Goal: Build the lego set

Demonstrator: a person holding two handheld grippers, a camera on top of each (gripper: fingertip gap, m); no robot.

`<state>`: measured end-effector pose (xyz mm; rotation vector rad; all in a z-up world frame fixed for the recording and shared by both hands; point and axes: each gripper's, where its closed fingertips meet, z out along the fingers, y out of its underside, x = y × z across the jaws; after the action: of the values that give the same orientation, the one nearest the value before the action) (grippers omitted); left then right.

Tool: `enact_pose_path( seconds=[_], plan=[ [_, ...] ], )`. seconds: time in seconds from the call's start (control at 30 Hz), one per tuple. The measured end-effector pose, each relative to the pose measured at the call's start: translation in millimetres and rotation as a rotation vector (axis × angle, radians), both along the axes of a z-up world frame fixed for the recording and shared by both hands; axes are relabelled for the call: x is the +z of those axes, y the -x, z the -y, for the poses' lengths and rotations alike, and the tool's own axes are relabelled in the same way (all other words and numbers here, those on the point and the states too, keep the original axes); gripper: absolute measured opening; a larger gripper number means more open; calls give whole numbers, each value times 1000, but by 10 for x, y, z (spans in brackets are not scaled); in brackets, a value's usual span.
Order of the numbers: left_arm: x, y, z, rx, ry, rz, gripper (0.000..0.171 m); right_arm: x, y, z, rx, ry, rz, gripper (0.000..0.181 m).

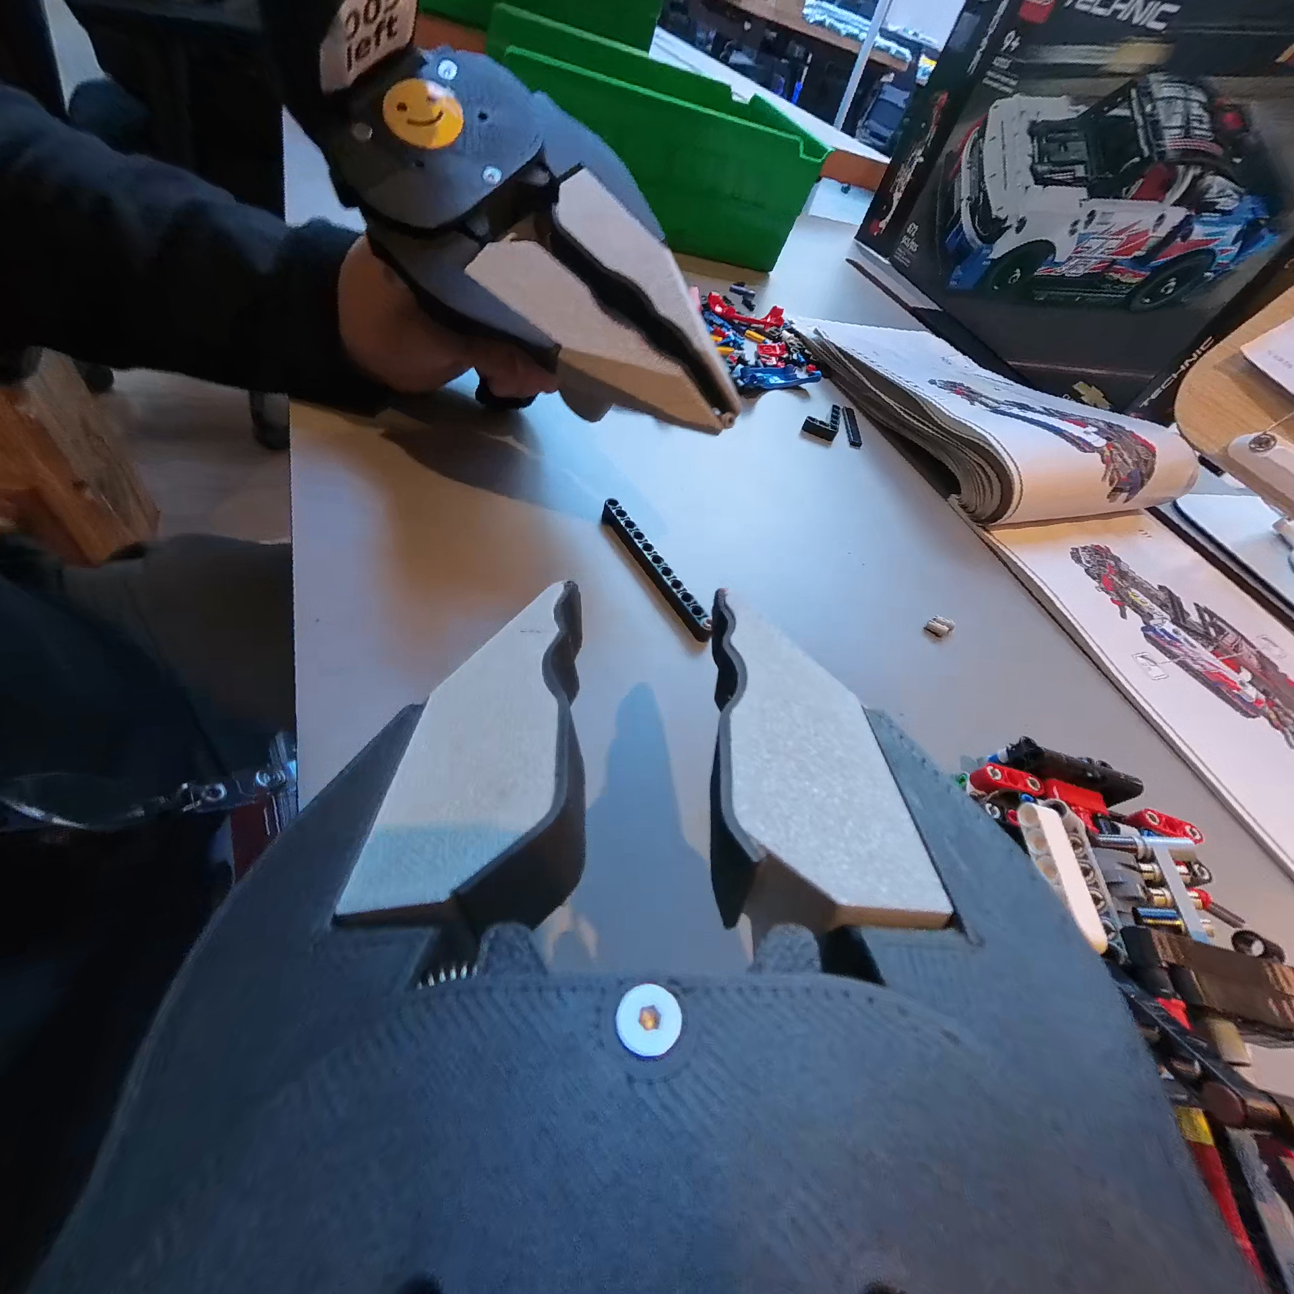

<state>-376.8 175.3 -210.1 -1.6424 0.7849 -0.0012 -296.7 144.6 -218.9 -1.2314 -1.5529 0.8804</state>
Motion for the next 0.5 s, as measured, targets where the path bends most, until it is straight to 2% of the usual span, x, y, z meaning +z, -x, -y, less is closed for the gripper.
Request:
enact_pose_path(
  seconds=[0.3, 0.5],
  plan=[
    [-9, 12, -8, 27, -18, -36, 1, -93, 27, 79, 0, -143, 48, 35],
    [-29, -47, 24, 6, -15, -52, 1, -98, 19, 155, 9, -251, 36, 27]
  ],
)
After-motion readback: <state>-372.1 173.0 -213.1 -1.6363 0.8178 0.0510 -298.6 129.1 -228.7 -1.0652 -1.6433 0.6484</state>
